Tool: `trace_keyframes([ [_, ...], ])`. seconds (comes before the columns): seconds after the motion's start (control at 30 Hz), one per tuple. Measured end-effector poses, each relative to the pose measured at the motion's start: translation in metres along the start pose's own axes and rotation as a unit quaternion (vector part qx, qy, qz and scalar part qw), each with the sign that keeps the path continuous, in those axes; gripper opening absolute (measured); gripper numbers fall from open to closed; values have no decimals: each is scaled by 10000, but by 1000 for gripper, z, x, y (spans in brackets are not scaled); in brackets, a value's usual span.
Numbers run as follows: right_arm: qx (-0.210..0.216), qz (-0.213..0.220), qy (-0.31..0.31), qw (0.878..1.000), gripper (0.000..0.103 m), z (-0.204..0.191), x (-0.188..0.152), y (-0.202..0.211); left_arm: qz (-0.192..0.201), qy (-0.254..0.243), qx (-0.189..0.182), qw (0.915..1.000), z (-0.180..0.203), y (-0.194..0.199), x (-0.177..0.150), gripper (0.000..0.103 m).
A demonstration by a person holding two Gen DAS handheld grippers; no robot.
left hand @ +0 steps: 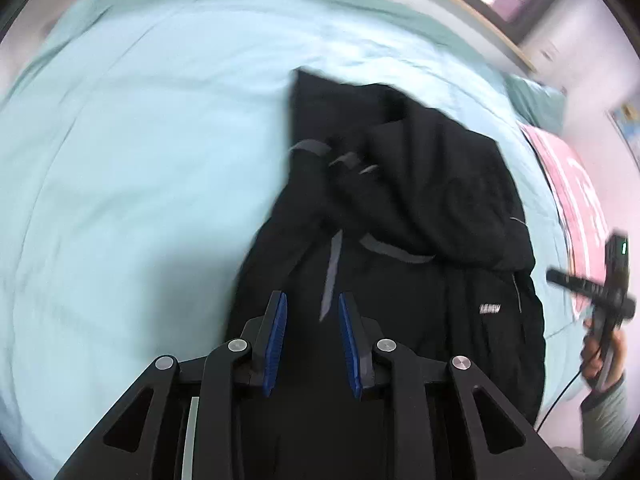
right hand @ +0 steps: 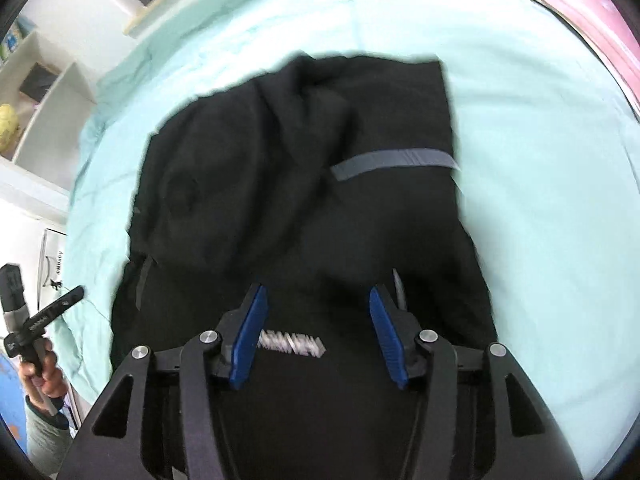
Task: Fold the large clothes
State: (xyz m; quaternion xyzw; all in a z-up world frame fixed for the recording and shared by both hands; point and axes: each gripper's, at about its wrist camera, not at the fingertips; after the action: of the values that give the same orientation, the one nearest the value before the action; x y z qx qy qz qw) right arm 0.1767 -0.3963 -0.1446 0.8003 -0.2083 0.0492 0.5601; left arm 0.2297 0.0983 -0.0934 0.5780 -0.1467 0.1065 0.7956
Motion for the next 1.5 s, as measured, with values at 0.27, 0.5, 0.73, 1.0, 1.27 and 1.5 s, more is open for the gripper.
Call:
trace_keyframes([
  [0.27,-54,-170,-501,9986,57,38,-56,15,-430,1006,-219,9938,-70,12,-63,27],
  [0.5,-139,-357,-386,9985,57,37,-85,19,-759,1707,-499,9811,-88,5,-116,27],
  [0.73,-422,-391,-251,9980,57,38,-100,27,-1035,1533,-425,9818,-88,4,-137,28],
  [1.0,-1074,-433,-86,9932,57,64,-119,50,-1267,1753,-629,9743,-98,-6,-155,35],
  [1.27,-1280,-896,-483,9865,57,115,-155,50,-1473,1979,-626,9671,-102,-14,-171,42],
  [1.5,-1093,-1022,-728,9861,59,130,-177,49,-1221,1600,-162,9794,-94,0,-162,49],
])
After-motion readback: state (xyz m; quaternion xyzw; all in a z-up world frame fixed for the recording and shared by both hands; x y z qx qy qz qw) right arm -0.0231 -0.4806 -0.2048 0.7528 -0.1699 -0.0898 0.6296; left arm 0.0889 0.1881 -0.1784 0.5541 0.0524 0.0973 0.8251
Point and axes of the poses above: each gripper's, at about its wrist camera, not at the fingertips, and y roughly against the way its jaws point, z to its right, x to its top, and after that the axes turned 2 degrees about z, right-handed
